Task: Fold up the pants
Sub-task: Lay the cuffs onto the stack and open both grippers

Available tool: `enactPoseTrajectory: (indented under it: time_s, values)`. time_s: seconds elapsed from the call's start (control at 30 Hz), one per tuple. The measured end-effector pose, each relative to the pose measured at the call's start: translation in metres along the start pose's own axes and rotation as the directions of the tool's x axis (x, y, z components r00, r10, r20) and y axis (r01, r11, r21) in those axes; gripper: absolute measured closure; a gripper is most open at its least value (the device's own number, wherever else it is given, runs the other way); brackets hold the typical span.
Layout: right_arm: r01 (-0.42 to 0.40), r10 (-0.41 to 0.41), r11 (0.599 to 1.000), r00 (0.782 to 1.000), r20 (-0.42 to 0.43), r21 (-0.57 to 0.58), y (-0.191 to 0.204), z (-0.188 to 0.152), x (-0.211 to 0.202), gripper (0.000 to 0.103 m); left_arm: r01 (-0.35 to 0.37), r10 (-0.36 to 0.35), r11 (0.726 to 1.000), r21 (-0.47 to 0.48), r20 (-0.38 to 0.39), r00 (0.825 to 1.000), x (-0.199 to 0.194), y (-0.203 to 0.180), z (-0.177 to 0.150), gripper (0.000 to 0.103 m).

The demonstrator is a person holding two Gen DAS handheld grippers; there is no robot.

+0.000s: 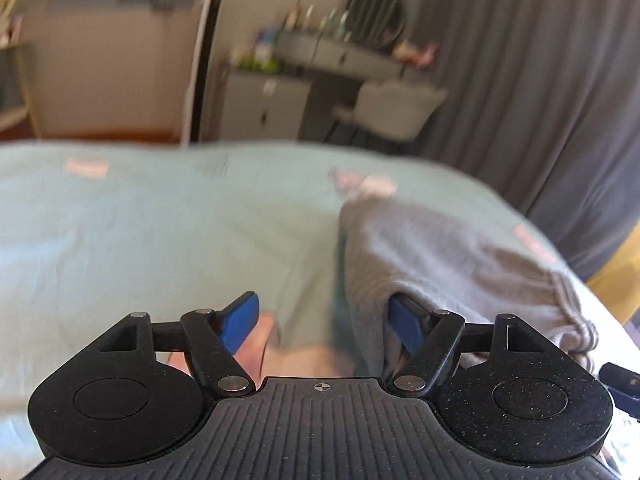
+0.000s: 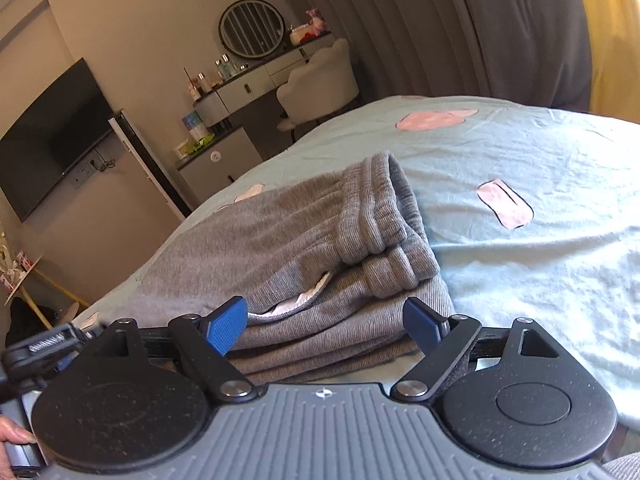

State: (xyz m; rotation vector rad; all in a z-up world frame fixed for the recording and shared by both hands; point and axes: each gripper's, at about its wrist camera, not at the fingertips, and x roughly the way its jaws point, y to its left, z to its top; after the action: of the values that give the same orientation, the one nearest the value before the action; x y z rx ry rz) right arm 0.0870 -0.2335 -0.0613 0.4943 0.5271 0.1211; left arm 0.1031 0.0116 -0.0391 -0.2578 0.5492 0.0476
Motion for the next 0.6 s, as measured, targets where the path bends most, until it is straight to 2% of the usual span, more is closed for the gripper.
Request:
enactPoseTrajectory:
  time_s: [0.07, 0.1, 0.17, 0.27, 0.33, 0.43, 0.5, 0.6]
  values:
    - [0.012, -0.012, 1.0, 1.0, 0.004, -0.016, 0.001, -0.002, 0.0, 0.018, 0.008, -0.009, 1.0, 0.002, 0.103, 0.995, -0.013, -0.004, -0.001, 0.021]
    - [0.022, -0.022, 0.999, 1.0, 0.005, -0.027, 0.002, -0.002, 0.001, 0.018, 0.006, -0.006, 1.0, -0.001, 0.144, 0.99, -0.019, -0.006, -0.001, 0.014]
    - [0.038, -0.038, 0.999, 0.999, 0.004, -0.039, 0.002, -0.002, 0.002, 0.018, -0.007, 0.01, 1.0, -0.018, 0.175, 0.985, -0.019, -0.003, 0.002, 0.007]
    - [0.036, -0.036, 0.999, 0.999, -0.003, -0.032, 0.001, -0.002, 0.004, 0.018, -0.037, 0.038, 0.999, -0.017, 0.067, 0.997, 0.006, -0.003, 0.003, 0.007]
    - [0.043, -0.043, 0.998, 0.999, -0.008, -0.041, 0.002, -0.002, 0.006, 0.018, -0.076, 0.076, 0.997, 0.0, -0.019, 0.997, 0.021, -0.004, 0.003, 0.007]
    - [0.054, -0.056, 0.997, 0.998, -0.018, -0.061, 0.004, -0.004, 0.007, 0.018, -0.125, 0.129, 0.991, 0.038, -0.158, 0.979, 0.038, -0.001, -0.002, 0.007]
    - [0.058, -0.059, 0.995, 0.998, -0.019, -0.076, 0.007, -0.005, 0.007, 0.018, -0.15, 0.159, 0.987, 0.057, -0.225, 0.961, 0.049, 0.0, -0.01, 0.006]
    - [0.07, -0.073, 0.993, 0.997, -0.029, -0.098, 0.01, -0.007, 0.01, 0.018, -0.161, 0.174, 0.984, 0.073, -0.233, 0.957, 0.053, 0.0, -0.015, 0.006]
